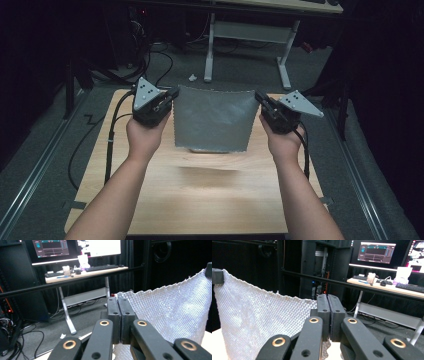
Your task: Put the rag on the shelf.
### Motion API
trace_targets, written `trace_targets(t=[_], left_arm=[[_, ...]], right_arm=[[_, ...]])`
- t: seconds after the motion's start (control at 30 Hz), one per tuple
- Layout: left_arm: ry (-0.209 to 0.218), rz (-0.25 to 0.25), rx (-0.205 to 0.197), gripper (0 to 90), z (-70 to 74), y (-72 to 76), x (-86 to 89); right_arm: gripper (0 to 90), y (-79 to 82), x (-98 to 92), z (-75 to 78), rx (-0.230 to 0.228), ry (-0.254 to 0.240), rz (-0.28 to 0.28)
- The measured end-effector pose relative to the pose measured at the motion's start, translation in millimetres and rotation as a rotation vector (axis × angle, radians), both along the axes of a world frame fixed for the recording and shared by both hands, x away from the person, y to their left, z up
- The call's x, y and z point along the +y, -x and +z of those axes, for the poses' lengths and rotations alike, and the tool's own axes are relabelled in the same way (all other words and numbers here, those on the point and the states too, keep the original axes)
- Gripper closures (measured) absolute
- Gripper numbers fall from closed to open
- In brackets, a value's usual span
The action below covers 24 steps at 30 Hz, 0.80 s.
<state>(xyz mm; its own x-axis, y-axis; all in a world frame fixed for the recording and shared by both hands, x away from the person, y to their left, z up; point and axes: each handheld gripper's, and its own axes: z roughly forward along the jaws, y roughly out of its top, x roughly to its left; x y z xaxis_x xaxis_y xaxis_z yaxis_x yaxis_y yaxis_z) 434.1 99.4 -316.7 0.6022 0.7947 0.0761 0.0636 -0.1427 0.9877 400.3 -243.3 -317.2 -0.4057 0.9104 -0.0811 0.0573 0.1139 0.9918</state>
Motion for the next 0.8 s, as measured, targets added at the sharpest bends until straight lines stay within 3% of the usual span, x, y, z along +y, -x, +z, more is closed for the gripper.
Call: trace_targets(t=[0.2, 0.3, 0.43, 0.5, 0.57, 0.6, 0.67, 0.8], left_arm=[[0.015, 0.029, 0.034, 89.1, -5.9, -27.5, -1.6], [0.002, 0.058, 0.059, 89.1, -10.3, -39.0, -3.7], [-0.026, 0.077, 0.104, 89.0, -21.7, -54.4, -7.9], [-0.045, 0.073, 0.136, 89.1, -29.0, -61.3, -9.7], [-0.044, 0.038, 0.203, 89.1, -36.9, -69.5, -9.4], [-0.050, 0.035, 0.218, 89.0, -41.1, -71.7, -8.8], [-0.042, 0.024, 0.255, 89.1, -50.3, -75.5, -6.5], [-0.079, 0.016, 0.288, 89.1, -66.4, -77.2, -6.3]], right_arm=[[90.0, -27.7, -0.4, -2.0, 0.019, -0.002, -0.010], [90.0, -40.6, 2.4, -3.3, 0.037, 0.008, -0.015], [90.0, -54.8, 7.8, -8.4, 0.052, 0.088, -0.041], [89.9, -62.8, 7.7, -13.2, 0.078, 0.088, -0.050], [90.0, -70.0, 8.2, -19.0, 0.103, 0.099, -0.062], [90.0, -73.8, 7.9, -22.2, 0.115, 0.102, -0.069], [89.9, -81.5, 6.1, -29.2, 0.141, 0.108, -0.053], [89.9, -91.0, 7.8, -46.0, 0.200, 0.128, -0.036]])
